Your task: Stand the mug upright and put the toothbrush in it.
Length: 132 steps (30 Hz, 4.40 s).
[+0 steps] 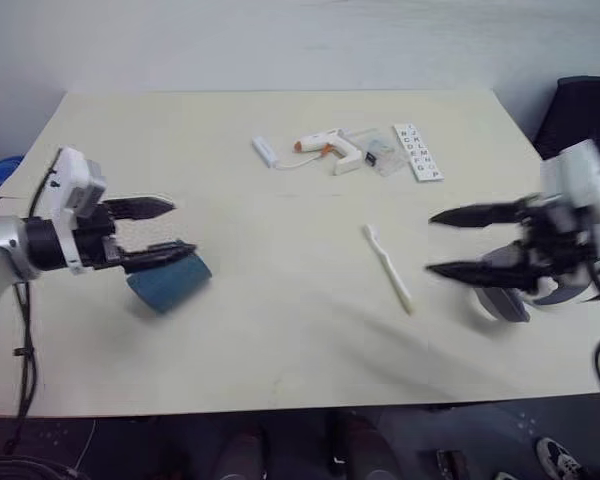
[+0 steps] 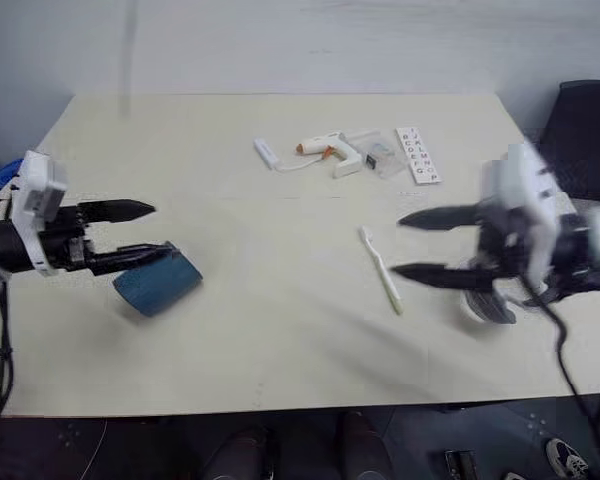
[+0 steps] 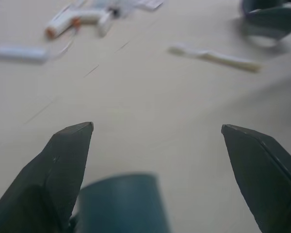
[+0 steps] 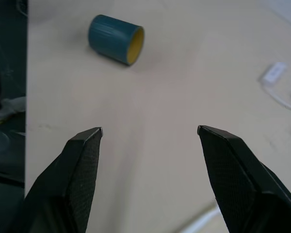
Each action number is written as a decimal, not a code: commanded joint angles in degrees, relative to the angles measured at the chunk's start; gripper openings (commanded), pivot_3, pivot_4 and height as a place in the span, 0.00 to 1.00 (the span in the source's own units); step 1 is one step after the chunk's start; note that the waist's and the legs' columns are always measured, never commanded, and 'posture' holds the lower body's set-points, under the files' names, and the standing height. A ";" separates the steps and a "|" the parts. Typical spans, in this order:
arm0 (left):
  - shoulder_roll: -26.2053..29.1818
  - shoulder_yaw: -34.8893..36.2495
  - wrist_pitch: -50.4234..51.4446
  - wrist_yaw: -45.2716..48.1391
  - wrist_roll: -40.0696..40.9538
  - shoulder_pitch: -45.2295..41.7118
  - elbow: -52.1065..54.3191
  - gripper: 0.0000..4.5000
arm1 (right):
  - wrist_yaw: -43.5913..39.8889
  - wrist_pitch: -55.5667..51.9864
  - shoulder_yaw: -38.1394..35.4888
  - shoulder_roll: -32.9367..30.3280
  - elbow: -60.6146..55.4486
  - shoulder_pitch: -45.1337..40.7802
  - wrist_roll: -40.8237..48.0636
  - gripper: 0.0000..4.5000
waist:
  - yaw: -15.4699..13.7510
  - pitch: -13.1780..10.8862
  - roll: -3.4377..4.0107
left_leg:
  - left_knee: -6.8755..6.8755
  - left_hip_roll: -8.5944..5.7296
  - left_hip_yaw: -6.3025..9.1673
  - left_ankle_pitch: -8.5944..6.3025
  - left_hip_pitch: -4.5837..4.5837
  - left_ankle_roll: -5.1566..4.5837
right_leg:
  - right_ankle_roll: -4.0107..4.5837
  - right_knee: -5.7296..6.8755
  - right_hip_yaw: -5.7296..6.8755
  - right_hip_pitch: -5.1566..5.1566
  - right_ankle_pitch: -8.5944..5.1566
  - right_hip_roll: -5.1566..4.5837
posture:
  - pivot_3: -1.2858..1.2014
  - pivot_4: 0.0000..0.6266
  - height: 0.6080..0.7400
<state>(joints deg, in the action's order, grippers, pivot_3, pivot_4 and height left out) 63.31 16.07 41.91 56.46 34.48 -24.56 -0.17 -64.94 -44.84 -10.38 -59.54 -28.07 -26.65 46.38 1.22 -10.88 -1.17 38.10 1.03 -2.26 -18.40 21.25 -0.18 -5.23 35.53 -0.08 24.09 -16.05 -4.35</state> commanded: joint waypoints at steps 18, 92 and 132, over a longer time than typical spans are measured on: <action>-2.79 -20.09 -15.66 11.90 -25.19 -18.23 -36.44 1.00 | 4.16 -0.36 5.22 3.51 -5.50 -0.28 -0.14 0.72 | -1.15 0.02 -0.12 | 0.18 -0.15 -0.73 -0.13 0.39 -0.37 | -0.11 0.33 1.06 0.49 0.05 -0.29 | 0.52 0.24 1.00; -48.21 -11.73 -30.51 -30.87 -24.09 -4.47 -7.94 0.44 | 19.31 1.48 1.29 8.33 -4.56 7.43 -4.02 0.73 | -2.59 0.03 -0.18 | 1.05 -0.22 -0.42 -0.08 0.89 -0.30 | -0.52 0.27 1.21 0.50 0.29 -0.34 | 0.52 0.24 1.00; -0.10 -6.11 -6.67 15.19 2.53 -1.11 18.64 1.00 | 38.80 -14.10 16.57 26.54 28.75 -9.44 -24.94 0.78 | -0.85 -0.01 -0.03 | 0.88 -0.19 -0.19 -0.15 0.97 -0.40 | -0.17 0.39 1.12 0.57 0.11 -0.30 | 0.52 0.24 1.00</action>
<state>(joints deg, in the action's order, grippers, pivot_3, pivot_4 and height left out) 63.07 8.98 35.60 71.92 36.51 -24.55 17.38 -25.71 -59.07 5.67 -32.65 0.30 -37.03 22.46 0.37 -10.89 -1.21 38.99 0.84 -2.45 -18.55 22.21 -0.58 -5.40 35.92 1.05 24.65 -15.94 -4.64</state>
